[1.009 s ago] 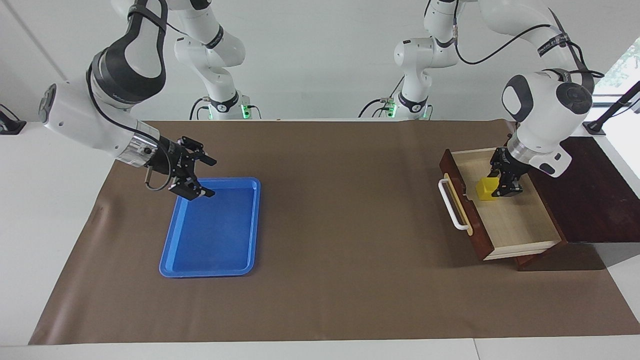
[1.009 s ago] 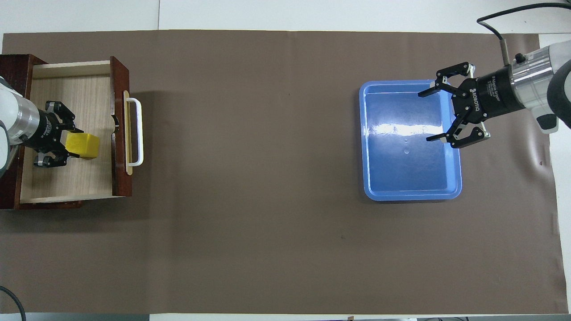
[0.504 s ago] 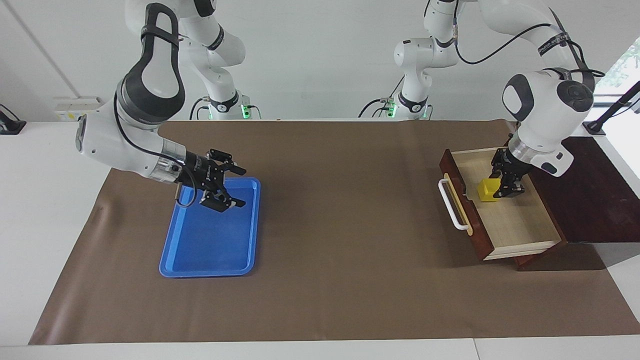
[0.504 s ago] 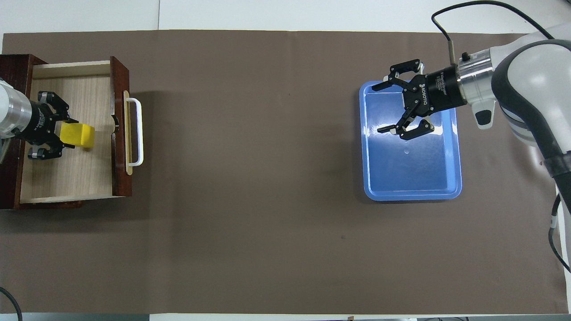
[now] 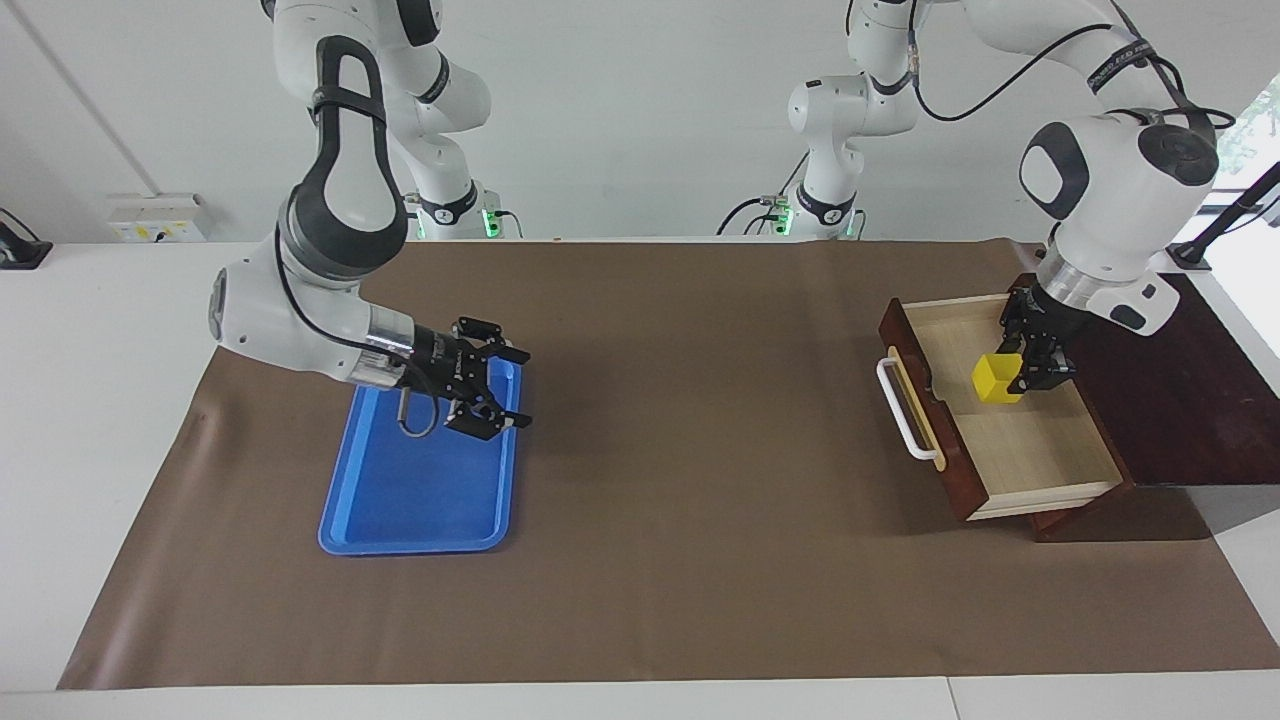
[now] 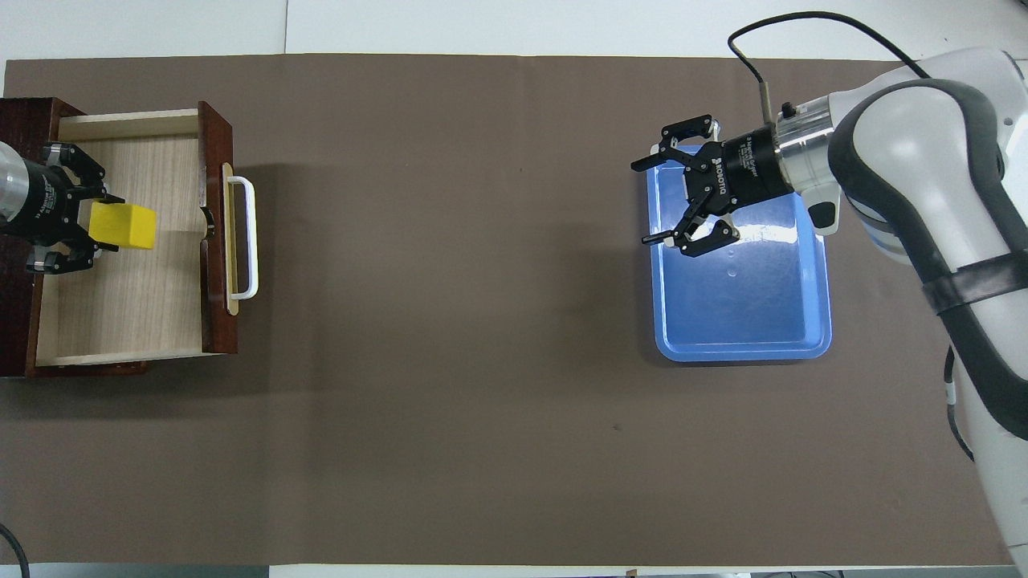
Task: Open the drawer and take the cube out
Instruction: 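Lift the yellow cube out of the drawer with the left gripper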
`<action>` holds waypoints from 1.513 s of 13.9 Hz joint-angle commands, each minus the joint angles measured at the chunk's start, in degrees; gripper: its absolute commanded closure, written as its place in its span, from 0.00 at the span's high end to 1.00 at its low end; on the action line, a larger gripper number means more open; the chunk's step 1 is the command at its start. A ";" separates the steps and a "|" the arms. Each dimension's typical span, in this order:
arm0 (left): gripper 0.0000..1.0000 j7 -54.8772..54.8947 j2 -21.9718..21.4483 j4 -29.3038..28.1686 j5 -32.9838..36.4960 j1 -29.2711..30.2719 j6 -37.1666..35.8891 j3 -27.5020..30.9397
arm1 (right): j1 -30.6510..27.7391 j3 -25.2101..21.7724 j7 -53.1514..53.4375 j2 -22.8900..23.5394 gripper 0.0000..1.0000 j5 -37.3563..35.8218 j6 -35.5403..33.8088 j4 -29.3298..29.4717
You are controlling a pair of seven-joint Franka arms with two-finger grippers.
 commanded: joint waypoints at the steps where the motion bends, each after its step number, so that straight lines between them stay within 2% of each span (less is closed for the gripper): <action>1: 0.00 -6.55 3.38 7.52 -1.41 -2.49 -4.07 0.00 | -0.78 -0.46 1.96 -2.55 1.00 -0.13 1.70 -3.38; 7: 0.00 -18.60 6.37 12.19 0.61 -7.33 -9.69 -7.47 | -0.44 -0.37 -5.15 -3.70 1.00 -0.22 -0.40 -6.02; 12: 0.00 -28.81 10.76 12.37 1.22 -11.73 -12.23 -11.86 | 1.50 -0.37 -9.64 -3.70 1.00 -0.22 -1.20 -6.28; 16: 0.00 -38.38 18.41 23.68 0.87 -13.75 -14.61 -12.48 | 1.50 -0.37 -10.00 -3.96 1.00 -0.22 -2.96 -6.72; 21: 0.00 -45.06 19.12 24.41 0.35 -16.65 -12.78 -13.36 | 0.27 -0.37 -9.91 -4.13 1.00 -0.13 -6.03 -6.72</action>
